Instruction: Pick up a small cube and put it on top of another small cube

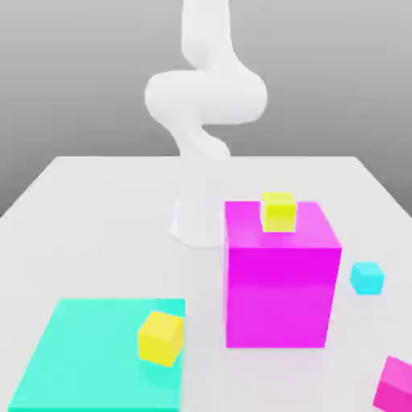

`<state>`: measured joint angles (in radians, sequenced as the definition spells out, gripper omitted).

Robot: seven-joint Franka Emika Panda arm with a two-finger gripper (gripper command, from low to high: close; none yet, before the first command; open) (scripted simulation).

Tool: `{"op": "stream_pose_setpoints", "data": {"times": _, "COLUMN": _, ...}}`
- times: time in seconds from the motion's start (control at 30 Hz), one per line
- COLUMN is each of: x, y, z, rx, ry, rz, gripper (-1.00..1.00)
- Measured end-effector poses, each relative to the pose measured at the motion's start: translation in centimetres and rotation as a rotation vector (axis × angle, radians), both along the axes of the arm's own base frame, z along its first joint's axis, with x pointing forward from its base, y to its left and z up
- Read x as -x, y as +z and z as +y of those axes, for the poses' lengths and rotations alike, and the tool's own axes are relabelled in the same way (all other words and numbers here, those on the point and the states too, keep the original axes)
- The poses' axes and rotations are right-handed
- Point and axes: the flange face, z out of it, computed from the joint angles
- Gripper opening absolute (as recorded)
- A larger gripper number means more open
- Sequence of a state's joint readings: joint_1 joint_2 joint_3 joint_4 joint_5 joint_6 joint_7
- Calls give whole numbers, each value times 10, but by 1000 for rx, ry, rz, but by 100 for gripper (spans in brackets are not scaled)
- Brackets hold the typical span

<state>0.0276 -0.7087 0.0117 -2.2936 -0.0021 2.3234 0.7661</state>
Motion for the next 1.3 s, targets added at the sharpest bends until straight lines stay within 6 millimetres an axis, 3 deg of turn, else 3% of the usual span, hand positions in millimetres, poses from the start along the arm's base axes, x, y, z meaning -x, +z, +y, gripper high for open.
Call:
{"op": "stream_pose_setpoints", "data": {"times": 0.27, "x": -85, "y": -106, "z": 66, "rx": 109, "ry": 213, "rz": 192, "gripper": 0}}
{"op": "stream_pose_setpoints", "data": {"times": 0.53, "x": -128, "y": -232, "z": 142, "rx": 209, "ry": 442, "rz": 371, "gripper": 0}}
{"op": "stream_pose_setpoints", "data": {"times": 0.67, "x": -130, "y": -302, "z": 188, "rx": 258, "ry": 577, "rz": 457, "gripper": 0}}
{"op": "stream_pose_setpoints", "data": {"times": 0.77, "x": -129, "y": -355, "z": 210, "rx": 289, "ry": 660, "rz": 523, "gripper": 0}}
{"op": "stream_pose_setpoints", "data": {"times": 0.97, "x": -103, "y": -464, "z": 256, "rx": 347, "ry": 841, "rz": 651, "gripper": 0}}
{"op": "stream_pose_setpoints", "data": {"times": 1.1, "x": -97, "y": -527, "z": 264, "rx": 356, "ry": 874, "rz": 674, "gripper": 0}}
{"op": "stream_pose_setpoints", "data": {"times": 1.13, "x": -96, "y": -541, "z": 264, "rx": 356, "ry": 875, "rz": 675, "gripper": -100}}
{"op": "stream_pose_setpoints", "data": {"times": 1.3, "x": -96, "y": -541, "z": 264, "rx": 356, "ry": 875, "rz": 676, "gripper": -100}}
